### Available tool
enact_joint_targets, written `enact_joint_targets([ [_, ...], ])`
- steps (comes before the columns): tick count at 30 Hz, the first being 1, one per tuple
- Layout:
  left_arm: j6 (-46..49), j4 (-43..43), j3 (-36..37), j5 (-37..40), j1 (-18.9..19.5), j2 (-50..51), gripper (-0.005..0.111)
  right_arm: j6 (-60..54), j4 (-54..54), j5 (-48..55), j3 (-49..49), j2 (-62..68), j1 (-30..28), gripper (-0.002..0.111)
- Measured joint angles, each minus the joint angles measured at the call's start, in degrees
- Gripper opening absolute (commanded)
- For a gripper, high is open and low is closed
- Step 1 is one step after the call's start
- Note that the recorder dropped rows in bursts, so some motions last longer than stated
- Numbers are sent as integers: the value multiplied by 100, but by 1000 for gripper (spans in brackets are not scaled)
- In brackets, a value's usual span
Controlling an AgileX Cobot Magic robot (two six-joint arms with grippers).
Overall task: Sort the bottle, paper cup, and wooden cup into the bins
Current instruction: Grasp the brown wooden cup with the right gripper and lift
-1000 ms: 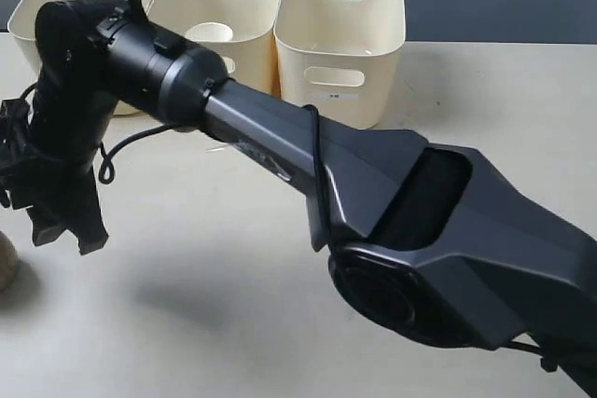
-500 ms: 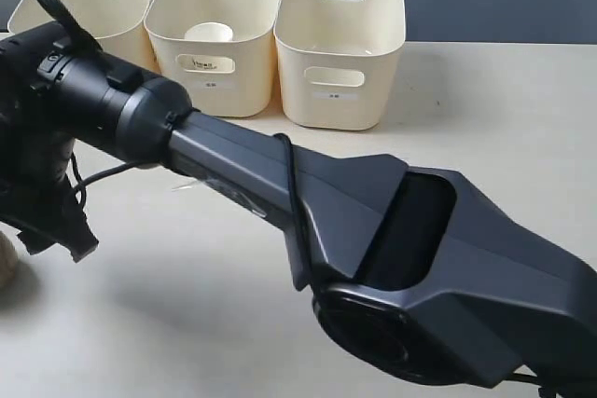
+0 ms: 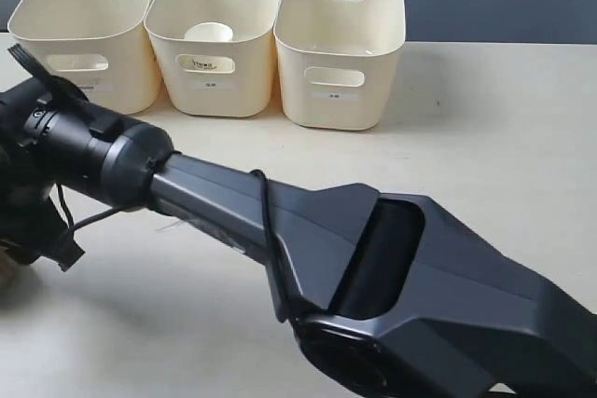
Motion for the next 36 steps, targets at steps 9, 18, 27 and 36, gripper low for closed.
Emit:
enact_joint_targets([
  [9, 0, 11, 0, 0, 0, 0, 0, -53, 137, -392, 0, 8, 23, 63],
  [18, 0, 22, 0, 0, 0, 0, 0, -239, 705, -168, 0, 8, 23, 63],
  [27, 0, 85, 0, 25, 0, 0, 0, -266, 731, 302, 0, 8, 23, 54],
  [36, 0, 100, 0, 47, 0, 0, 0, -416, 804, 316, 0, 8, 23, 54],
])
